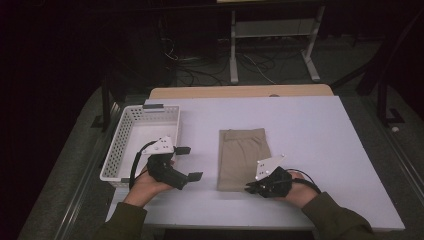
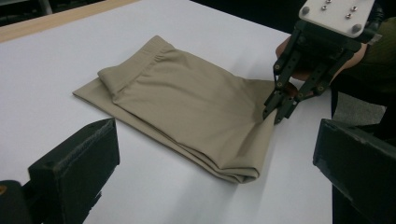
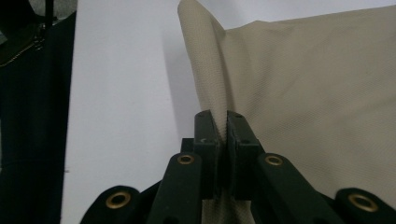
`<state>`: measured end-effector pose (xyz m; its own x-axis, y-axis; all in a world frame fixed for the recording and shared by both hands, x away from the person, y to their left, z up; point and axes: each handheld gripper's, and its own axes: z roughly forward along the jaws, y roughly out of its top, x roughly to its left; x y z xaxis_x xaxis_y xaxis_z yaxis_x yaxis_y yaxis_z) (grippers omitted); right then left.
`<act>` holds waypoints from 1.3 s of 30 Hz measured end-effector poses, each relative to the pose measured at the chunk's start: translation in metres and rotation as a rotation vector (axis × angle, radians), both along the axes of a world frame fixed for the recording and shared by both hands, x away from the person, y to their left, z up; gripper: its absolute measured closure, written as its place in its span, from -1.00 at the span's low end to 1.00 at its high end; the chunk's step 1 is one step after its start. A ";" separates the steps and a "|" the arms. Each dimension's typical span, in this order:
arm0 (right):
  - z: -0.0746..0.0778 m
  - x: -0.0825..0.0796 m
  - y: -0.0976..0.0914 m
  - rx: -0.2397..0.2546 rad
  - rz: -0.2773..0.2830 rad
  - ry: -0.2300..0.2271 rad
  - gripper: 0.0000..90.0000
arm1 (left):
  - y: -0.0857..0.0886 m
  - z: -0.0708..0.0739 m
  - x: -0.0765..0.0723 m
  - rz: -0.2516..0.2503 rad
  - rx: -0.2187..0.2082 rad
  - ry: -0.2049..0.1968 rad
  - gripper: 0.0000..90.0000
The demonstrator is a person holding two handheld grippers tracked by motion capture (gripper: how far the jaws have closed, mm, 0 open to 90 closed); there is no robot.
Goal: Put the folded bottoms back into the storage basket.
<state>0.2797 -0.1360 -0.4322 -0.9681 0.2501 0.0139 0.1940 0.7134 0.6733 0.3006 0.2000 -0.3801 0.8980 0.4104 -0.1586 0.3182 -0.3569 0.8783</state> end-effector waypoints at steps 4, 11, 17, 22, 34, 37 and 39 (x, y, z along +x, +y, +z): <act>0.001 -0.006 0.001 0.005 0.007 -0.002 0.84 | 0.000 0.000 0.000 0.001 0.001 -0.001 -0.99; -0.001 -0.014 0.004 0.000 0.026 0.005 0.84 | 0.000 0.000 0.000 0.001 0.001 0.000 -0.99; -0.004 -0.014 0.005 -0.006 0.026 0.012 0.78 | 0.000 0.000 0.000 0.001 0.001 0.001 -0.99; -0.002 -0.013 0.003 0.043 0.005 0.036 0.26 | 0.000 0.000 0.000 0.000 0.002 0.000 -0.99; 0.010 -0.014 -0.023 0.134 -0.125 0.044 -0.16 | -0.001 0.000 0.000 0.000 0.005 -0.001 -0.99; 0.011 -0.015 -0.031 0.154 -0.156 0.029 -0.25 | -0.001 0.000 0.000 0.000 0.005 -0.001 -0.99; 0.013 -0.017 -0.038 0.166 -0.177 0.017 -0.28 | 0.000 0.000 0.000 0.001 0.002 0.000 -0.99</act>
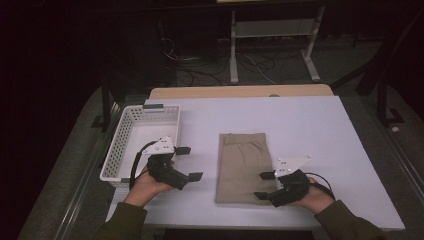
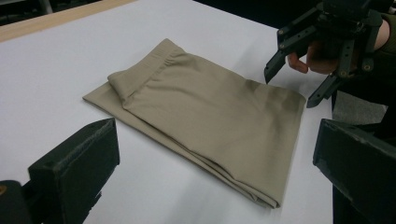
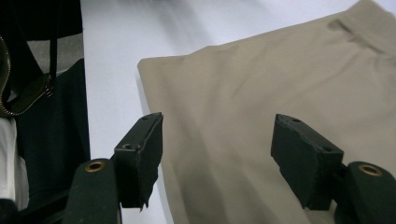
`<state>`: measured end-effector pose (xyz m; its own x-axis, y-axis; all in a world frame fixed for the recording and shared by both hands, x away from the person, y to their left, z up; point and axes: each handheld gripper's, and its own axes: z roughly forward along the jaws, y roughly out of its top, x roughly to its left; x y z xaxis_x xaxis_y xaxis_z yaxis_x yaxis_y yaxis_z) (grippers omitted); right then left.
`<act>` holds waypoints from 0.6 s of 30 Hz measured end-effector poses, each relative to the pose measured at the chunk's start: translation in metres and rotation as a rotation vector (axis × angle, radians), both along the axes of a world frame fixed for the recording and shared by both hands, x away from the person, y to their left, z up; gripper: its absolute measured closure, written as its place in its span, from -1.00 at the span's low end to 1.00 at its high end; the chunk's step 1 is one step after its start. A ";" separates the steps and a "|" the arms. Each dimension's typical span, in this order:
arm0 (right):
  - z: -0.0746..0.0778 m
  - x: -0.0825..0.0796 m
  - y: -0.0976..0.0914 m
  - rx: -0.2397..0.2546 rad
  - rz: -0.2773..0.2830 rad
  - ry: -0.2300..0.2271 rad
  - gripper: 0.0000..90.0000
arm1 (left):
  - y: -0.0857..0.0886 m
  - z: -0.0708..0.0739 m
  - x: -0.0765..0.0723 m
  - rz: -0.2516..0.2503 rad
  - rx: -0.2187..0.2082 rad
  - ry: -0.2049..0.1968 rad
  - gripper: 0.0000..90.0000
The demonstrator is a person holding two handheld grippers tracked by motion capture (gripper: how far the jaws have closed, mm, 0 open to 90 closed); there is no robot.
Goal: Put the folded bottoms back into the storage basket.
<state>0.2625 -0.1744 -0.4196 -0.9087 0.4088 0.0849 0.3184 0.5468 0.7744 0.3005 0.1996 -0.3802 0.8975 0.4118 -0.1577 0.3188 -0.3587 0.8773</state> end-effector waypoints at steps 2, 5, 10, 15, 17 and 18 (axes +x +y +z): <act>0.000 -0.001 -0.003 0.005 -0.008 -0.003 -0.29 | 0.000 0.000 0.000 -0.001 0.001 0.000 -0.99; -0.001 -0.003 -0.013 0.017 -0.035 -0.005 -0.31 | 0.000 0.000 0.000 0.000 0.000 0.000 -0.99; -0.004 -0.006 -0.031 0.024 -0.082 0.009 -0.38 | 0.000 0.000 0.000 0.002 0.002 0.000 -0.99; -0.006 -0.010 -0.041 0.025 -0.115 0.003 -0.47 | 0.000 0.000 0.000 0.003 0.000 0.002 -0.99; -0.007 -0.011 -0.046 0.027 -0.134 0.005 -0.52 | 0.000 0.000 0.000 0.002 0.000 0.002 -0.99; -0.008 -0.012 -0.050 0.030 -0.150 0.006 -0.57 | 0.000 0.000 0.000 0.004 0.001 0.001 -0.99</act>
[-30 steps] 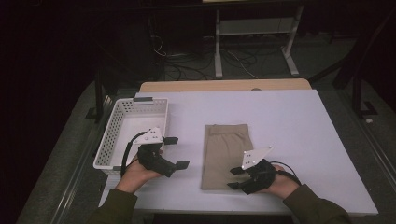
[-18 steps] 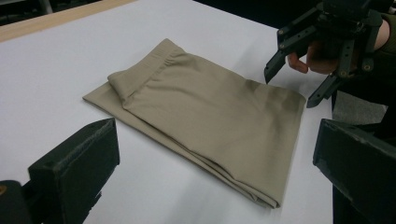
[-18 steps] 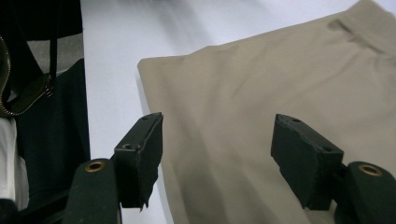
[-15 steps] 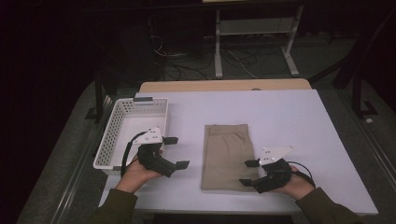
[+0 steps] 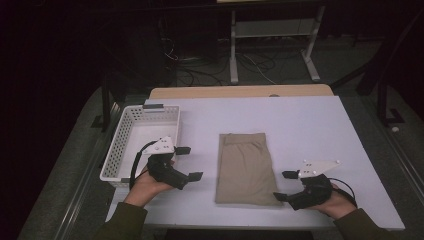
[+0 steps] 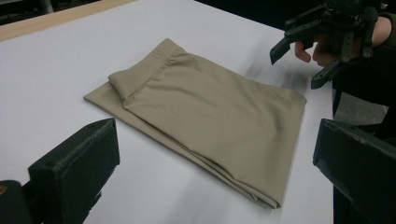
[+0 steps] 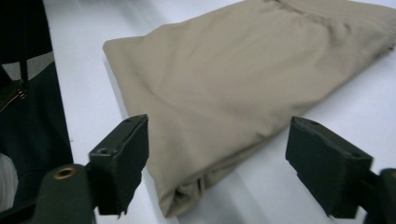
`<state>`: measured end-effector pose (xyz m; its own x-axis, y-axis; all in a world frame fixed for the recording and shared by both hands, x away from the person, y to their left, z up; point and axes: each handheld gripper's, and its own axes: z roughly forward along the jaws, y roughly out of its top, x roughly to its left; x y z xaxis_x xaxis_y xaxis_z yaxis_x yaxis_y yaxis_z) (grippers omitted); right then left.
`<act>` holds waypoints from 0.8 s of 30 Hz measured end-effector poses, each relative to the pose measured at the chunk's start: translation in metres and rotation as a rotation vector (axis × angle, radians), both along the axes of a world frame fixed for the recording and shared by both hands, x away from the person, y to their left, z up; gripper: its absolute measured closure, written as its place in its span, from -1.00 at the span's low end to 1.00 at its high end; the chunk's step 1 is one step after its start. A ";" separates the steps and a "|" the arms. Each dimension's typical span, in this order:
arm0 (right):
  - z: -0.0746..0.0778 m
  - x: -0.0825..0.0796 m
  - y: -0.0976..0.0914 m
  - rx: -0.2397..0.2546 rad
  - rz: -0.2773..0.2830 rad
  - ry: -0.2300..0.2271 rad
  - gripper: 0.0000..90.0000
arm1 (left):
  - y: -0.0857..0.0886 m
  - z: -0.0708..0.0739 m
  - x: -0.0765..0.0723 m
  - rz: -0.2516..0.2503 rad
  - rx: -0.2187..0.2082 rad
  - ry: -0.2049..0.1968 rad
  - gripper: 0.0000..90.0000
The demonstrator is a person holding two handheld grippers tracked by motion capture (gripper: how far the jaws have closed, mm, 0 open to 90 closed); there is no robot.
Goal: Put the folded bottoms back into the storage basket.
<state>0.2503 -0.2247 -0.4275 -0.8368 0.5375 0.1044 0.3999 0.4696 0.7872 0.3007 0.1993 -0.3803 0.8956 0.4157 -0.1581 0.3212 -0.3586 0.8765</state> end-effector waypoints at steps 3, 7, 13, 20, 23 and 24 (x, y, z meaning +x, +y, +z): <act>-0.001 -0.001 -0.003 0.009 -0.016 -0.001 -0.64 | 0.000 0.000 0.000 0.002 -0.001 -0.001 -0.99; -0.004 -0.002 -0.008 0.018 -0.037 -0.003 -0.81 | -0.001 0.001 -0.002 0.008 0.003 -0.009 -0.99; -0.005 -0.001 -0.005 0.017 -0.043 -0.001 -0.93 | -0.008 0.003 -0.004 0.019 -0.015 -0.015 -0.99; -0.004 -0.002 -0.003 0.018 -0.033 -0.003 -0.96 | -0.028 0.000 -0.010 -0.026 -0.031 0.001 -0.99; -0.004 -0.002 -0.002 0.018 -0.023 -0.008 -0.96 | -0.035 -0.002 -0.013 -0.043 -0.027 0.008 -0.99; -0.005 -0.002 -0.002 0.017 -0.020 -0.007 -0.96 | -0.038 -0.003 -0.013 -0.043 -0.025 0.011 -0.99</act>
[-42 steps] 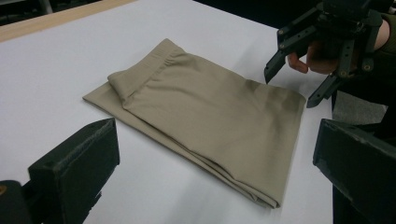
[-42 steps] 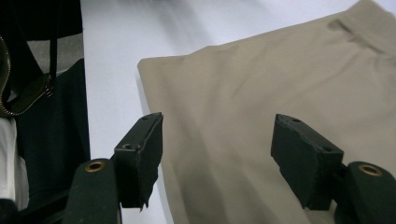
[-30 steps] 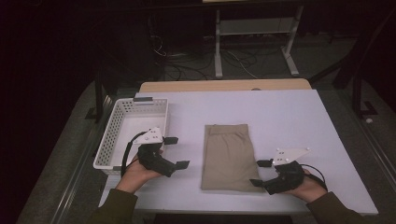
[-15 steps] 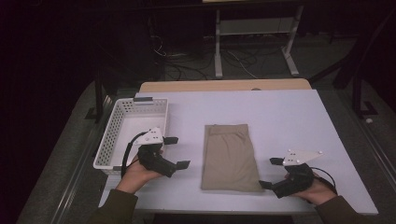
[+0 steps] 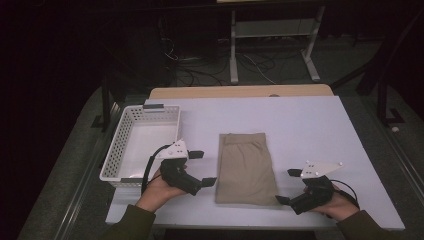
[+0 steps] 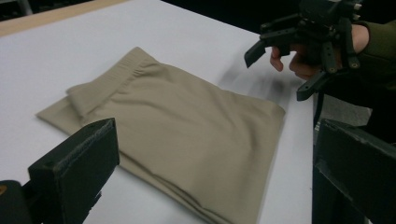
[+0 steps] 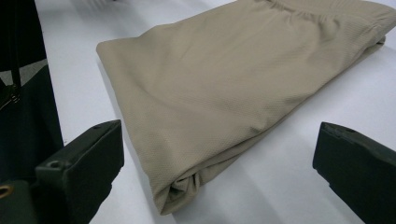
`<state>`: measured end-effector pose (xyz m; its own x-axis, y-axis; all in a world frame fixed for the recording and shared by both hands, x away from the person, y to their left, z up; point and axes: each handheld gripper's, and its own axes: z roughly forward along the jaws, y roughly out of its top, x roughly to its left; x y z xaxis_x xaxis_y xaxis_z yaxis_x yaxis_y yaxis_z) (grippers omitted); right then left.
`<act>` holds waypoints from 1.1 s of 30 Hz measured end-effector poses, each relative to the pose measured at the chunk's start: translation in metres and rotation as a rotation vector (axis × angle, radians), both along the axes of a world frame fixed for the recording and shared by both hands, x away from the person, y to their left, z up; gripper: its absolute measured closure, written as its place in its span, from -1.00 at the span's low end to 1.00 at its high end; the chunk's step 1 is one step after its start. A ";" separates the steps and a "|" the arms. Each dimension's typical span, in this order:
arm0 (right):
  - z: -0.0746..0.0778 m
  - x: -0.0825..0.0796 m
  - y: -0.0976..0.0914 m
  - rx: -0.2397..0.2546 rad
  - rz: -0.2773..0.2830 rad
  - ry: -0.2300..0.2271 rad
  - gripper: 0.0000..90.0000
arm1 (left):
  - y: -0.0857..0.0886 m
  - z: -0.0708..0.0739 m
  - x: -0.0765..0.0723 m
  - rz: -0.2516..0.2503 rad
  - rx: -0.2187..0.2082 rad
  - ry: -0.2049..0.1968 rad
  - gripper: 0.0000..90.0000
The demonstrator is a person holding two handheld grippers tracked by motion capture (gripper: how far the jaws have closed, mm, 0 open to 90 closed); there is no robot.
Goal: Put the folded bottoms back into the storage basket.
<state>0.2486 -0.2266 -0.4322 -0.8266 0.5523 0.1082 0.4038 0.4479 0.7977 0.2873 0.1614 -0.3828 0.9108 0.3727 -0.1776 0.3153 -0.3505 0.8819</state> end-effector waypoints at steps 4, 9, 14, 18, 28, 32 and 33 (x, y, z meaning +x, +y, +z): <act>0.000 -0.001 0.001 -0.001 0.011 0.000 -0.95 | -0.009 -0.003 -0.003 -0.016 0.006 0.009 -0.99; 0.000 -0.001 0.001 -0.002 0.015 -0.001 -0.95 | -0.017 -0.007 -0.006 -0.037 0.015 0.014 -1.00; 0.000 -0.001 0.002 -0.002 0.015 0.000 -0.95 | -0.025 -0.013 -0.007 -0.051 0.021 0.021 -1.00; -0.001 -0.001 0.002 -0.005 0.016 0.001 -0.95 | -0.029 -0.018 -0.008 -0.055 0.027 0.029 -1.00; -0.001 -0.001 0.002 -0.007 0.018 0.003 -0.95 | -0.041 -0.032 -0.010 -0.055 0.079 0.038 -1.00; -0.001 -0.001 0.002 -0.007 0.018 0.002 -0.95 | -0.046 -0.036 -0.011 -0.050 0.094 0.043 -1.00; -0.001 -0.001 0.002 -0.007 0.018 0.002 -0.95 | -0.047 -0.037 -0.011 -0.048 0.096 0.045 -1.00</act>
